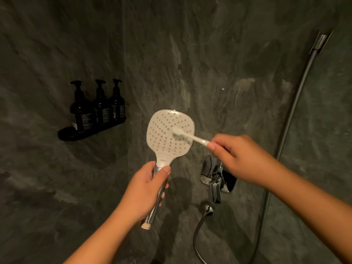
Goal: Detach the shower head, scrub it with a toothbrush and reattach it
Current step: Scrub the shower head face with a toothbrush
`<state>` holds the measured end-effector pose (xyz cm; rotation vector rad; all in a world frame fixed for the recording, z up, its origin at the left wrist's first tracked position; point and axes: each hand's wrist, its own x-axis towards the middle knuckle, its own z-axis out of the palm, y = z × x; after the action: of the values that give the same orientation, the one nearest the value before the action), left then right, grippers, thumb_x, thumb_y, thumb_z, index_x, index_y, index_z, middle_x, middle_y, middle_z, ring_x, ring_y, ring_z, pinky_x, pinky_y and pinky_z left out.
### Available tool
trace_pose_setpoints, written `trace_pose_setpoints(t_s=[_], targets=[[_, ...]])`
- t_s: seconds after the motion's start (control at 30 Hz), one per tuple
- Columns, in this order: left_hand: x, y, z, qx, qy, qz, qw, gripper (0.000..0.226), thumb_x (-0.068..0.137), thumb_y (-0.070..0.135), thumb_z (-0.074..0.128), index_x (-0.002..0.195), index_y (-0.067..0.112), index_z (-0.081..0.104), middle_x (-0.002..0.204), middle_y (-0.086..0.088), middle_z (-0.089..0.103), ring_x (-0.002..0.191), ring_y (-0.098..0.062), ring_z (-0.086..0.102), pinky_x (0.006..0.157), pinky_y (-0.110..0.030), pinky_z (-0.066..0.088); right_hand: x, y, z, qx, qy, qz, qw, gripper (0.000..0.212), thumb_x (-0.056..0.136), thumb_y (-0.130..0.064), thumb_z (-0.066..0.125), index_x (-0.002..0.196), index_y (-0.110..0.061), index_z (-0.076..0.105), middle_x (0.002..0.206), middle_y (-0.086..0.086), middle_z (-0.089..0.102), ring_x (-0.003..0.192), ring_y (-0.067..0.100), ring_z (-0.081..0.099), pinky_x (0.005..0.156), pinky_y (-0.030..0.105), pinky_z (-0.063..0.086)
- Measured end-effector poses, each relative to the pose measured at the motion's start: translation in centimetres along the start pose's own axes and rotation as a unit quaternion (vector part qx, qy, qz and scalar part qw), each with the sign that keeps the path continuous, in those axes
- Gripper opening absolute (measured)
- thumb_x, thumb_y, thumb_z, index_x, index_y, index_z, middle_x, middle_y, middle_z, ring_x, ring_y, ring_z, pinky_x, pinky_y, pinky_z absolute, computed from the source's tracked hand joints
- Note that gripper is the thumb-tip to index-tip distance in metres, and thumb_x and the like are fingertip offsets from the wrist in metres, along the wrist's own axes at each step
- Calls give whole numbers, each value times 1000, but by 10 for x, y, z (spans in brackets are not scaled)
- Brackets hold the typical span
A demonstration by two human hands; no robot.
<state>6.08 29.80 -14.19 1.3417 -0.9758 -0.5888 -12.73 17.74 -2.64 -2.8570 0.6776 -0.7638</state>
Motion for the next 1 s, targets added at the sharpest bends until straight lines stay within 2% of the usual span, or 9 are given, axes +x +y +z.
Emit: trace_pose_setpoints(t_s=[0.07,0.27,0.47,0.6,0.7,0.9,1.0], targets=[[-1,-1,0,-7,-2,-2,1000,31,76,55,57,74,24,56,61,0,61,48,-17,53,43,-30,44,-3,-1,1,-1,-14,-2,1000,26,95,-38,47,74,-24,56,51,-6,50,49,10,48,50,32,37],[0,0,-1,-6,-9,5,1000,30,76,58,57,73,28,57,61,1,61,49,-16,54,43,-31,45,16,3,-14,-1,56,3,998,34,90,-46,40,75,-21,57,54,-2,54,51,14,52,52,35,41],[1,-2,-2,-4,-3,5,1000,31,76,59,57,73,28,57,61,1,61,49,-16,54,43,-31,45,-3,2,12,-1,-23,-20,1000,32,92,-45,41,81,-21,60,52,-6,51,54,7,51,46,22,31],[2,0,-3,4,-2,8,1000,31,76,58,57,73,28,57,61,2,62,49,-16,55,44,-31,45,9,6,-5,14,34,-12,999,32,91,-44,43,77,-21,59,53,-4,52,53,13,51,49,28,37],[3,1,-4,3,3,5,1000,29,76,57,57,72,28,56,61,1,62,49,-16,54,43,-32,45,13,12,-17,11,62,-5,998,33,89,-45,41,76,-20,59,52,-3,52,58,13,53,51,27,36],[2,2,-1,-7,7,-3,1000,26,85,47,57,74,24,57,61,1,62,49,-16,54,44,-31,45,-7,13,2,2,-12,-16,1000,27,92,-42,44,76,-24,57,52,-6,50,51,12,50,51,29,37],[4,3,0,-4,5,-4,1000,24,92,39,56,73,23,56,61,0,61,49,-17,53,44,-31,45,-3,13,-3,-11,-1,-14,1000,28,91,-45,41,77,-26,57,51,-6,50,50,10,50,50,29,36]])
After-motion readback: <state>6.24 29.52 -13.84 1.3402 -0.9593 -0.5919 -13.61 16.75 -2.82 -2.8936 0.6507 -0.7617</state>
